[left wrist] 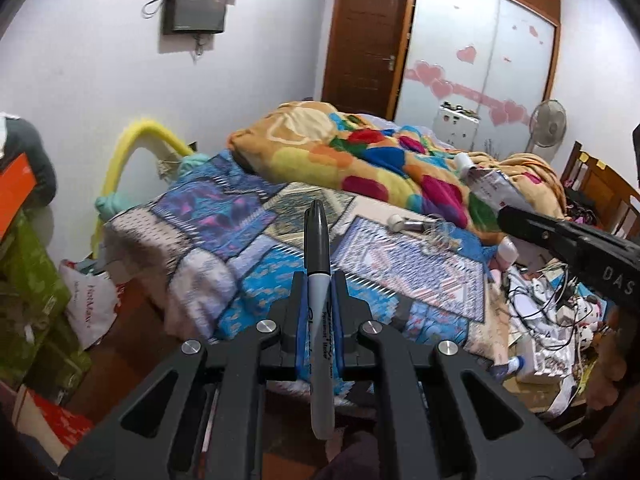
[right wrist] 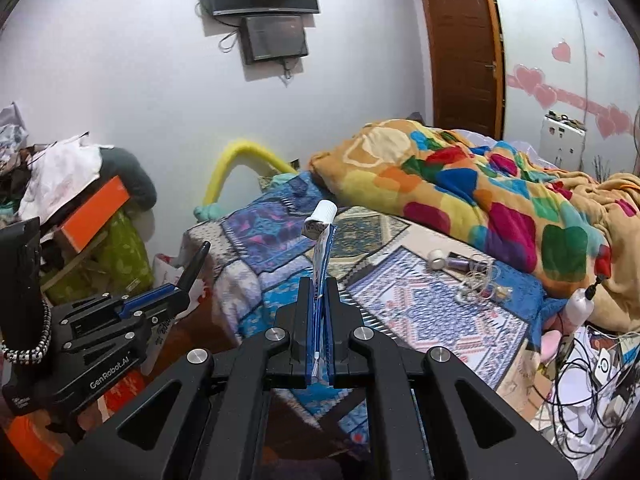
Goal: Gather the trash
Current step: 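Carry the black marker with the left tool over the white bucket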
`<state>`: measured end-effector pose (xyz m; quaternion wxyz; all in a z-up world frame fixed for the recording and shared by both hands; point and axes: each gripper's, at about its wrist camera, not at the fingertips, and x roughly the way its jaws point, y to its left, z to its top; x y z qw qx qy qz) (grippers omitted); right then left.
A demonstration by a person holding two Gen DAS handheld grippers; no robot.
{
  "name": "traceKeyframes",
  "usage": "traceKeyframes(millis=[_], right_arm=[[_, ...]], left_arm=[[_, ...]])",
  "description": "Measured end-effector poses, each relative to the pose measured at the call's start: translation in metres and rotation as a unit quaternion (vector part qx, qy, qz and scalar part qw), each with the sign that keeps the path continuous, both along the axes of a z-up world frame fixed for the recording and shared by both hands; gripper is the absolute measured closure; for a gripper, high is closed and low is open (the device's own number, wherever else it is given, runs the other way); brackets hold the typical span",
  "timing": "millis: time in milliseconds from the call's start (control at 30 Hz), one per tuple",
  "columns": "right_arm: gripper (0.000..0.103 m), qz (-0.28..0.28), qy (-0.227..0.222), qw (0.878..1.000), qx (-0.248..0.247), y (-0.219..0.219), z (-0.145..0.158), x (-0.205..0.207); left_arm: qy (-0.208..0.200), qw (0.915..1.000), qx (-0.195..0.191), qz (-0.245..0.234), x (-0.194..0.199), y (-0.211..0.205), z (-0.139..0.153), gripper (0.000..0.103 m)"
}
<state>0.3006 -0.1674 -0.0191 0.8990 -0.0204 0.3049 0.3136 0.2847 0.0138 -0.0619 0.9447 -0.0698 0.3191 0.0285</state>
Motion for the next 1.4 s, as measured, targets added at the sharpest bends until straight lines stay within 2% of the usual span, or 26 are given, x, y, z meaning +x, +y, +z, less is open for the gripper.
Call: traceKeyframes(millis=[367, 533, 633, 800, 967, 1100, 1400], right_arm=[[0.098, 0.058, 0.016, 0.998, -0.012, 0.067, -0.019, -0.031], [0.098, 0.094, 0.035, 0.995, -0.024, 0.105, -0.037, -0.041], [0.098, 0.116, 0.047, 0.991, -0.037, 0.128, -0.050, -0.045], [0.098, 0.150, 0.070, 0.984, -0.061, 0.163, -0.077, -0.048], [0.098, 0.178, 0.109, 0.975, -0.082, 0.195, -0.112, -0.046], [0.098, 0.192, 0.134, 0.966, -0.109, 0.215, -0.142, -0.043], [0.098, 0.217, 0.209, 0.940, -0.157, 0.256, -0.215, -0.028]], left_arm=[[0.022, 0.9977, 0.005, 0.064, -0.055, 0.073, -0.020, 0.093], [0.037, 0.9947, 0.002, 0.096, -0.071, 0.103, -0.041, 0.093], [0.052, 0.9918, -0.016, 0.115, -0.078, 0.125, -0.061, 0.093], [0.091, 0.9838, -0.047, 0.147, -0.082, 0.157, -0.102, 0.093], [0.132, 0.9742, -0.059, 0.173, -0.084, 0.180, -0.145, 0.093], [0.166, 0.9634, -0.082, 0.194, -0.085, 0.201, -0.184, 0.093], [0.233, 0.9405, -0.137, 0.206, -0.082, 0.223, -0.259, 0.093]])
